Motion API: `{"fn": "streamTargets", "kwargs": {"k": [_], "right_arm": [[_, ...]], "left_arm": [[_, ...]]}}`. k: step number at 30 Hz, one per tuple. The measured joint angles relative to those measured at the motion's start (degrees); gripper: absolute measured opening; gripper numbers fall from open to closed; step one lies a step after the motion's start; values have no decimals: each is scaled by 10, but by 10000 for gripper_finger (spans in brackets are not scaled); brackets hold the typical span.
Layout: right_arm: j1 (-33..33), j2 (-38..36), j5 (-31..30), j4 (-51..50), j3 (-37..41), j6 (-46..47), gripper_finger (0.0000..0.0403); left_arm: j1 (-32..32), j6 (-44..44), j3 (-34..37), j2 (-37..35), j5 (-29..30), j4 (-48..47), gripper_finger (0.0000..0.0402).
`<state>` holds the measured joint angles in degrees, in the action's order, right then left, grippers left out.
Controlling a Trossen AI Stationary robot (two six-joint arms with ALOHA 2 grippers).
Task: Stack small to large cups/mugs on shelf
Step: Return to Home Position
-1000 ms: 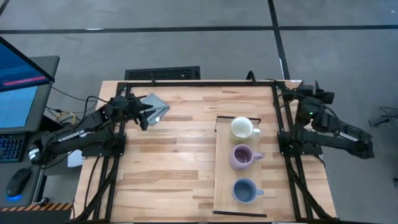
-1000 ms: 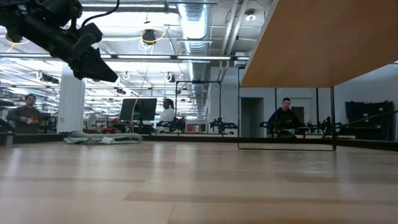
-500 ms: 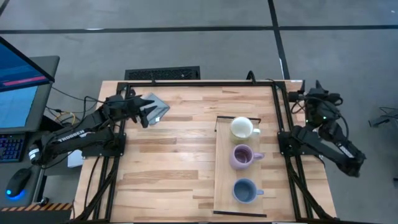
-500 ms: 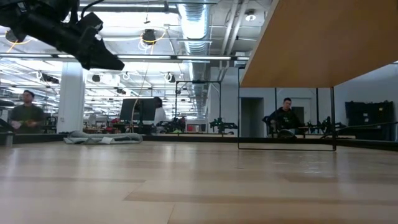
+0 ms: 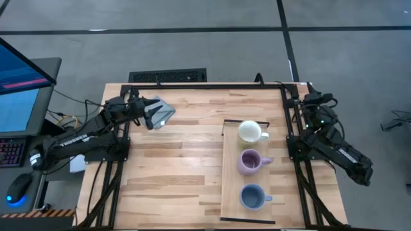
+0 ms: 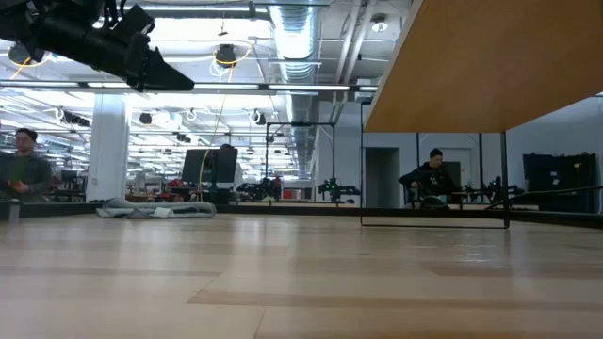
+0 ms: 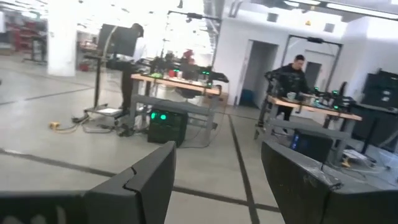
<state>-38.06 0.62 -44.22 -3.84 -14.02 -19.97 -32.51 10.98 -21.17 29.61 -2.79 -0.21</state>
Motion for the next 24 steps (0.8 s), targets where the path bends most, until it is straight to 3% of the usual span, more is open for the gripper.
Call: {"fn": "streamTargets", "kwargs": {"k": [4, 12, 20, 24], "right_arm": [[-1, 0, 27, -4, 9, 0, 261], [-1, -4, 114, -4, 24, -13, 261], [-1, -4, 128, -6, 42, 9, 261], [-1, -4, 128, -6, 45, 20, 261]], "left_arm": [[-13, 9, 14, 0, 0, 27, 125], [-76, -3, 114, -35, 2, 166, 125], [-125, -28, 139, -78, -27, 157, 125], [-131, -33, 141, -114, -30, 105, 125]]}}
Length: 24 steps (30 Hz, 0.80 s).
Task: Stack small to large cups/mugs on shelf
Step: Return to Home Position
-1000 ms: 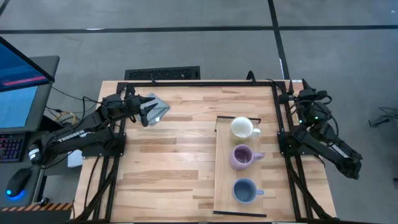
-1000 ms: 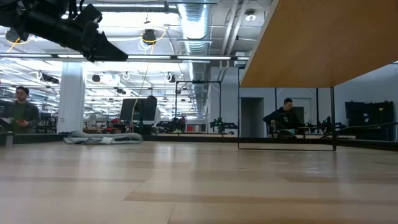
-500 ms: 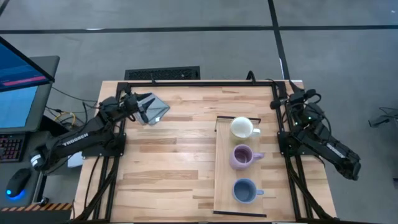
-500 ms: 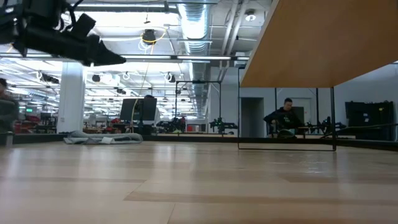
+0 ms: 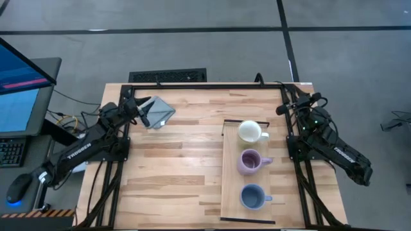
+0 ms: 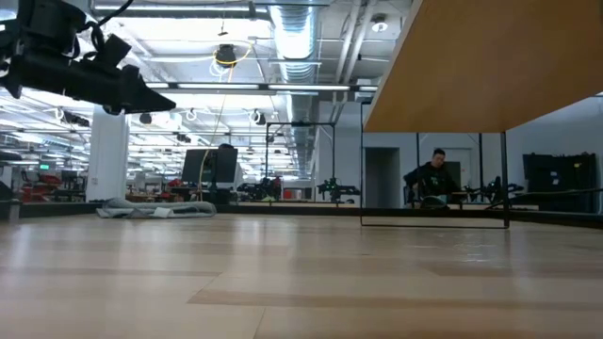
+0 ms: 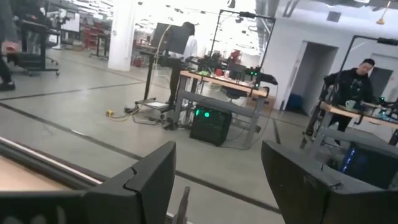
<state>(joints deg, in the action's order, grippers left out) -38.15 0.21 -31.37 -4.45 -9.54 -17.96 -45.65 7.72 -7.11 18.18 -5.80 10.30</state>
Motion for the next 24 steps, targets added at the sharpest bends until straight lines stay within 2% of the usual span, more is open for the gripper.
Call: {"fn": "streamTargets", "kwargs": {"k": [17, 24], "right_arm": [[0, 0, 31, -33, 1, 44, 261], [5, 0, 39, -50, 4, 45, 261]], "left_arm": [[0, -16, 3, -178, -12, -180, 125], [0, -30, 44, -180, -7, -130, 125]]}}
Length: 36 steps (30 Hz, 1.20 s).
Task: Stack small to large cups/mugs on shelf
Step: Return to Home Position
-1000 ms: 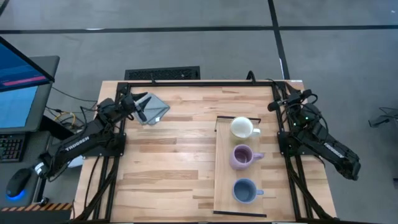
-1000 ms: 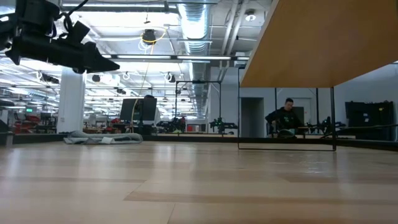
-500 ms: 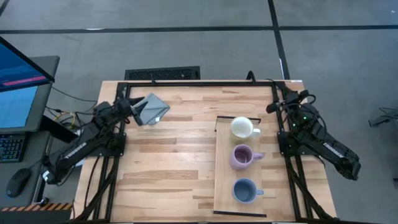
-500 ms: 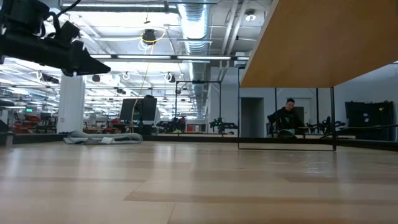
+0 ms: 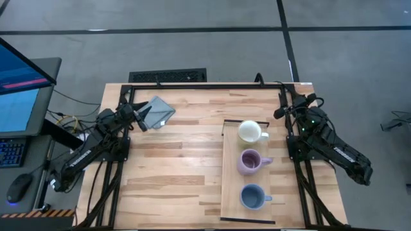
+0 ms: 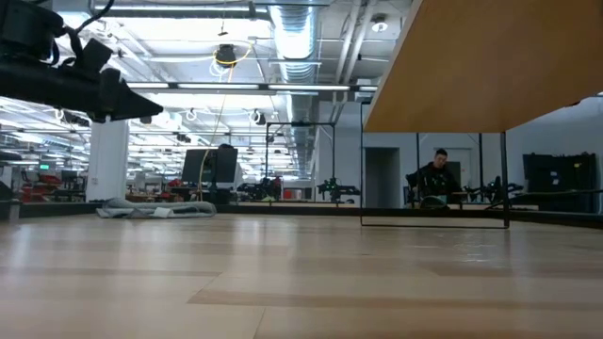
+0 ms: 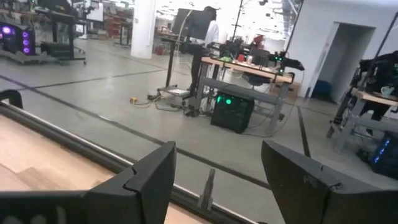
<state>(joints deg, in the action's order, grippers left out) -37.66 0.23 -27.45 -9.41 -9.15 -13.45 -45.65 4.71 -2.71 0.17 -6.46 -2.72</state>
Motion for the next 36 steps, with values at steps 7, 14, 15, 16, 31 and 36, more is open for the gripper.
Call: {"fn": "streamTargets", "kwargs": {"k": [7, 14, 15, 16, 31, 36], "right_arm": [[1, 0, 3, -8, 0, 15, 261], [1, 0, 5, -70, 0, 51, 261], [1, 0, 4, -78, 0, 57, 261], [1, 0, 5, -86, 0, 62, 261], [0, 0, 3, -11, 42, 44, 261], [0, -1, 3, 121, 80, 12, 261]], "left_arm": [[0, 8, 1, 0, 7, 4, 125], [0, 6, 1, 0, 8, -4, 125], [0, 6, 1, 0, 8, -4, 125], [0, 6, 1, 0, 8, -4, 125], [0, 6, 1, 1, 9, -8, 125], [0, 5, 1, 1, 9, -8, 125]]}}
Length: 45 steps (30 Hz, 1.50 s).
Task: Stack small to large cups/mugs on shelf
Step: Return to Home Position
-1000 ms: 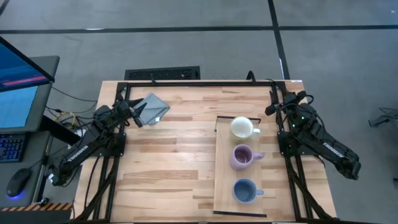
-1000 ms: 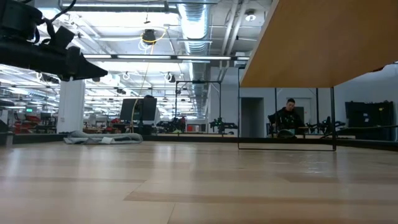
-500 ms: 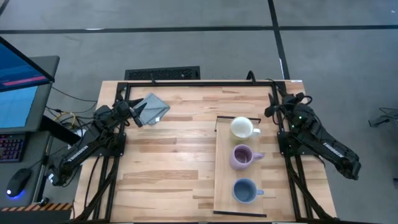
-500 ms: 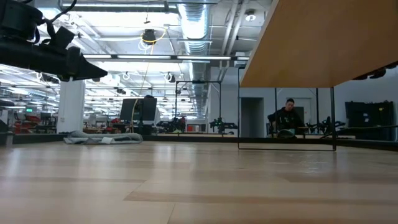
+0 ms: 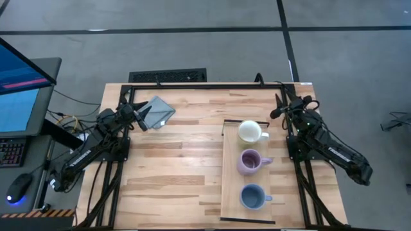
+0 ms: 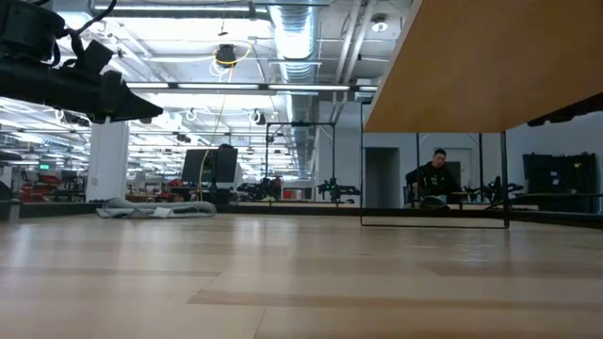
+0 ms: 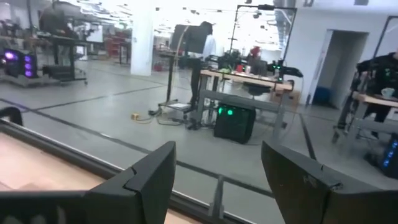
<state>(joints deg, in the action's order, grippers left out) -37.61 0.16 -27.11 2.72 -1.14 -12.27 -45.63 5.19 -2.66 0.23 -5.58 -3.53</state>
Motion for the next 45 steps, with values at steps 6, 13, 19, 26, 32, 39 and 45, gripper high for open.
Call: {"fn": "streamTargets", "kwargs": {"k": [6, 13, 19, 26, 32, 39, 45], "right_arm": [[-22, 7, 0, 4, 4, 8, 261], [-38, 24, 0, 3, 4, 12, 261], [-39, 48, 0, 3, 4, 13, 261], [-37, 55, 0, 3, 4, 13, 261], [-37, 54, 0, 3, 4, 13, 261], [-37, 54, 0, 3, 4, 13, 261], [-37, 54, 0, 3, 4, 13, 261]], "left_arm": [[0, -1, 0, 0, 0, 0, 125], [0, -4, 0, 1, 14, -4, 125], [0, -4, 0, 1, 20, -4, 125], [0, -15, 0, 1, 22, -4, 125], [0, -17, 0, 1, 22, -4, 125], [0, -18, 1, 1, 22, -4, 125], [0, -18, 1, 1, 22, -4, 125]]}}
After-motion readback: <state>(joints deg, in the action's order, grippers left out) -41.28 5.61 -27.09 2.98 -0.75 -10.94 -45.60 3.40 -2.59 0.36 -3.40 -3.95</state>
